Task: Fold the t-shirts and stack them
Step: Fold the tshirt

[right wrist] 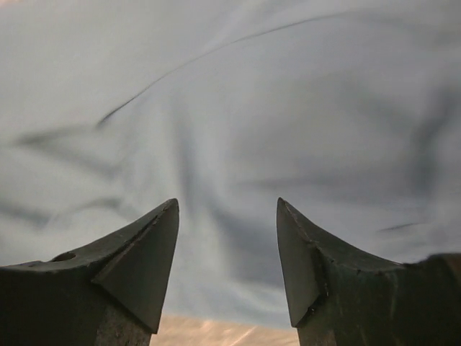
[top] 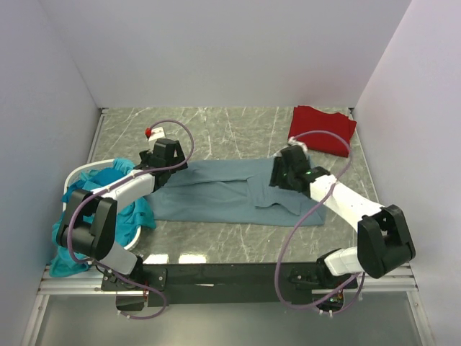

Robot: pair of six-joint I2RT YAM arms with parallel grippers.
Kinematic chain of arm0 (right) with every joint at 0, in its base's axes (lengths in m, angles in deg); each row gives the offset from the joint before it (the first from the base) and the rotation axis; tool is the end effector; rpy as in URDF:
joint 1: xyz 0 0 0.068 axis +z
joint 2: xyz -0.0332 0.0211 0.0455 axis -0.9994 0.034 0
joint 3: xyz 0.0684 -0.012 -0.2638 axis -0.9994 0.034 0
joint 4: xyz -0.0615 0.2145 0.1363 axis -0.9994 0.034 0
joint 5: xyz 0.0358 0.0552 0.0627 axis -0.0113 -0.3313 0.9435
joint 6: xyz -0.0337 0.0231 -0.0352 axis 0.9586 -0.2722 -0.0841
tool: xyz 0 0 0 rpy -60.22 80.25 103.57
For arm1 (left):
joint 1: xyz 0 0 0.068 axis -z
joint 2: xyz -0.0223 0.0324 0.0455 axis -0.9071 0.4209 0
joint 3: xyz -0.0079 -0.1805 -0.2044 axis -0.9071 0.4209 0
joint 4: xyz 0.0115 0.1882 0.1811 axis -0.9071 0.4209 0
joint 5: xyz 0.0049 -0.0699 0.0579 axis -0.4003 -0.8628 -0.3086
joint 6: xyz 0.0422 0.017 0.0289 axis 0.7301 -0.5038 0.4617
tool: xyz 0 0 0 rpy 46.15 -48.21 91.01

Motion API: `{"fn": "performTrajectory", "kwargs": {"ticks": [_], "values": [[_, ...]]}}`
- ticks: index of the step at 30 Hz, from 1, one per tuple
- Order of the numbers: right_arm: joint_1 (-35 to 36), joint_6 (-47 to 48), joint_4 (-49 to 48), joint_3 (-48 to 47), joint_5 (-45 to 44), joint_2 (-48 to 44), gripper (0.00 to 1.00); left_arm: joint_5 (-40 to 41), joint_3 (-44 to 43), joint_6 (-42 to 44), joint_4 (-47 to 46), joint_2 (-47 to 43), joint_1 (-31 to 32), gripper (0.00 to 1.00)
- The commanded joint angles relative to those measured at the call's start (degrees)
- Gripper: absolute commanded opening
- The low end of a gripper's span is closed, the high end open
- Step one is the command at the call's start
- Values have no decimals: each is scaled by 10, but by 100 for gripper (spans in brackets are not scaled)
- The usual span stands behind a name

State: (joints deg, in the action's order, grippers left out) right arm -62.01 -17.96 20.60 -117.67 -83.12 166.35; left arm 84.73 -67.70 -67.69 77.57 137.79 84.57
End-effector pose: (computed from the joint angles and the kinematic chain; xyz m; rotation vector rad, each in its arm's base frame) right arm 0.2537 0.1186 0.2191 0.1081 2.4457 0.2584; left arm 0.3051 -0.0926 0.2057 -0.4315 2.1522 -0.0201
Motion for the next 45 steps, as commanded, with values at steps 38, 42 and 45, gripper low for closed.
{"fn": "performTrajectory", "kwargs": {"ticks": [38,42,45], "values": [[-258,65,8,-25,-44,141,0,-3,-19,-4,-13,31,-8,97],[-257,71,-8,-17,-5,129,0,-2,-20,-4,-13,37,-9,97],[-272,75,-46,4,65,80,6,-2,-19,-5,-13,36,-10,97]]}}
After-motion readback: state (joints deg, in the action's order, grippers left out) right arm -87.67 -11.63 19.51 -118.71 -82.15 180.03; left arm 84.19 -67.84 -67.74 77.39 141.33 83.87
